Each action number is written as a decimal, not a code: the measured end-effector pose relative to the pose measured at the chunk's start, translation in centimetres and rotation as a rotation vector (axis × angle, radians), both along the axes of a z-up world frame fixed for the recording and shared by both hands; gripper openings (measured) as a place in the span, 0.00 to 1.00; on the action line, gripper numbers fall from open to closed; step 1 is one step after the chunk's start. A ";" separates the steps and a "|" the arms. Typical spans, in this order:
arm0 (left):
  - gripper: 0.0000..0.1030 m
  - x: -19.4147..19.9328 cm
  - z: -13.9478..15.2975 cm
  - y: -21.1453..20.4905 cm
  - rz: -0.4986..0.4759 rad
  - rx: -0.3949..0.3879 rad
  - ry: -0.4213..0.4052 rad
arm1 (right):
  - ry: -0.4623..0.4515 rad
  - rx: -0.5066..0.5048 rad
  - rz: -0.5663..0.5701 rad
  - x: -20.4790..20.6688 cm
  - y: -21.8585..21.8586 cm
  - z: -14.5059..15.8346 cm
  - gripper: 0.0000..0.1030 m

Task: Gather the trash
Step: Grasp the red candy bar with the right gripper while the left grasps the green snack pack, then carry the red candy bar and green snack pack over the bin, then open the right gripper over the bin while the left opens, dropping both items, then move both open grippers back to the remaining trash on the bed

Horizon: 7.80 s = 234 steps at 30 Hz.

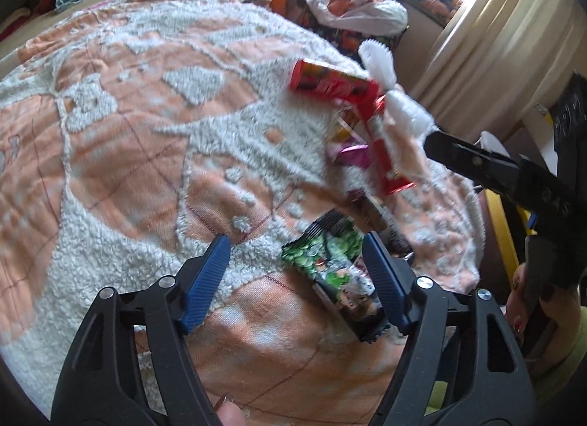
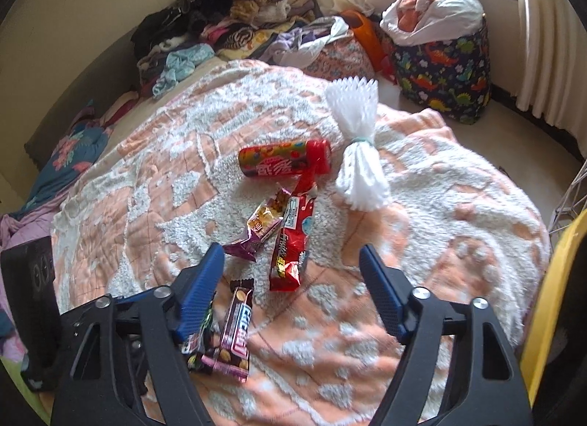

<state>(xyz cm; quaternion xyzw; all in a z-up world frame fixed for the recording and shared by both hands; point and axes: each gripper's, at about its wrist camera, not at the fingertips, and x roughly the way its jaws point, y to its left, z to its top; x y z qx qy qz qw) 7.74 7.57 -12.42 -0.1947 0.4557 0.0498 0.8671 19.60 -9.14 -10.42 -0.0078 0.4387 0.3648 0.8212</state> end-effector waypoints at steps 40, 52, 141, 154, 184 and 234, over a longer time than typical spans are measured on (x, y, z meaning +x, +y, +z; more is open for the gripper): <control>0.12 0.1 -0.3 -1.5 -0.061 -0.053 0.040 | 0.053 -0.010 -0.042 -3.4 -4.1 -3.0 0.23; 0.09 -0.9 2.5 -2.6 -0.106 -0.068 -0.015 | 0.036 0.037 -0.057 -4.3 -6.0 -1.7 0.23; 0.09 9.4 8.6 -22.9 -0.499 -0.014 -0.202 | -0.047 0.199 -0.575 -2.7 -30.5 2.4 0.23; 0.09 10.9 6.7 -24.9 -0.525 -0.006 -0.164 | -0.012 0.197 -0.625 -2.3 -31.9 1.2 0.25; 0.89 10.2 7.7 -22.8 -0.402 0.051 -0.299 | -0.074 0.212 -0.694 -3.2 -32.0 1.8 0.80; 0.89 6.3 7.5 -3.2 0.004 0.068 -0.282 | -0.106 0.117 -0.151 -6.8 -11.5 3.5 0.84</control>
